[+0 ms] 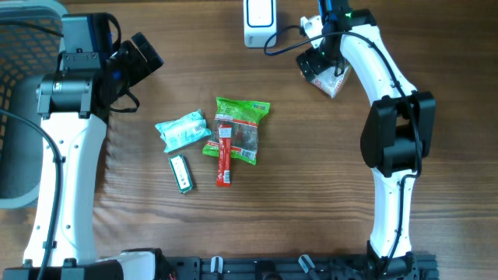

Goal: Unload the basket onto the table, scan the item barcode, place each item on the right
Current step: 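Move the cup right and set it down at the table's right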

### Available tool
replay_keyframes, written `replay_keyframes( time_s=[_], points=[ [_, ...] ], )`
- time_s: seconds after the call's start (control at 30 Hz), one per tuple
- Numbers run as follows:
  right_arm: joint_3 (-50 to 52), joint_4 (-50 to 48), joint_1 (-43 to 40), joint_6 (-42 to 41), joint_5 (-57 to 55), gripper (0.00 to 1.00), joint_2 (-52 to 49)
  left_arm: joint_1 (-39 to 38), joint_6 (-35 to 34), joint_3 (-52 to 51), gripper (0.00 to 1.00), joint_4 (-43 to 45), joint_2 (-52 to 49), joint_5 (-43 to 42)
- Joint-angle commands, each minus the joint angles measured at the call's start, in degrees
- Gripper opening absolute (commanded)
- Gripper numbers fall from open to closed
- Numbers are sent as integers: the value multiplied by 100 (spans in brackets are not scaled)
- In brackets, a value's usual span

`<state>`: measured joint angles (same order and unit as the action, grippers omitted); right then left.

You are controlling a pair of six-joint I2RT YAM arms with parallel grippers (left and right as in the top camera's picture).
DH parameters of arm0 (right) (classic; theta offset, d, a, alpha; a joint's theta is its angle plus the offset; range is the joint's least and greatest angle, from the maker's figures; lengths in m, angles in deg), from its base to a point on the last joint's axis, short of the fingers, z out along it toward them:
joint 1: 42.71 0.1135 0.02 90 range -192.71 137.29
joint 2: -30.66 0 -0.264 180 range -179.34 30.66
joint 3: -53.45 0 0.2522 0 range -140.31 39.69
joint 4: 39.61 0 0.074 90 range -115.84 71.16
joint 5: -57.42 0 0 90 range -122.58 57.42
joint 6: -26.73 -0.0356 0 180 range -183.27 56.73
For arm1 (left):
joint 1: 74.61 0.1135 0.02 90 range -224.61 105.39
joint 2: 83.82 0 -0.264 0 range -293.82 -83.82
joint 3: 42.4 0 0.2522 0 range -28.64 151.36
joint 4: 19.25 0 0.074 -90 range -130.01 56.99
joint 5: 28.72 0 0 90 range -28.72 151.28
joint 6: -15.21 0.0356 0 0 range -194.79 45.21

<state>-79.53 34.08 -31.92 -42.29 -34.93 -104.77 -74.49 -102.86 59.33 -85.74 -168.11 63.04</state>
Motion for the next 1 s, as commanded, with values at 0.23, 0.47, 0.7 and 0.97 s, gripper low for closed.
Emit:
replay_keyframes(
  time_s=[0.23, 0.47, 0.7, 0.97],
  points=[
    [11, 1329, -791, -321, -688, 94, -35, 26, 109, 87, 100, 13, 103, -24],
    [11, 2120, -1403, -890, -1252, 96, -33, 26, 109, 87, 100, 13, 103, -24],
    [9, 2597, -1799, -1207, -1606, 98, -33, 26, 109, 87, 100, 13, 103, -24],
    [-553, 2514, -1679, -1191, -1672, 100, 236, 26, 109, 87, 100, 13, 103, -24]
  ],
)
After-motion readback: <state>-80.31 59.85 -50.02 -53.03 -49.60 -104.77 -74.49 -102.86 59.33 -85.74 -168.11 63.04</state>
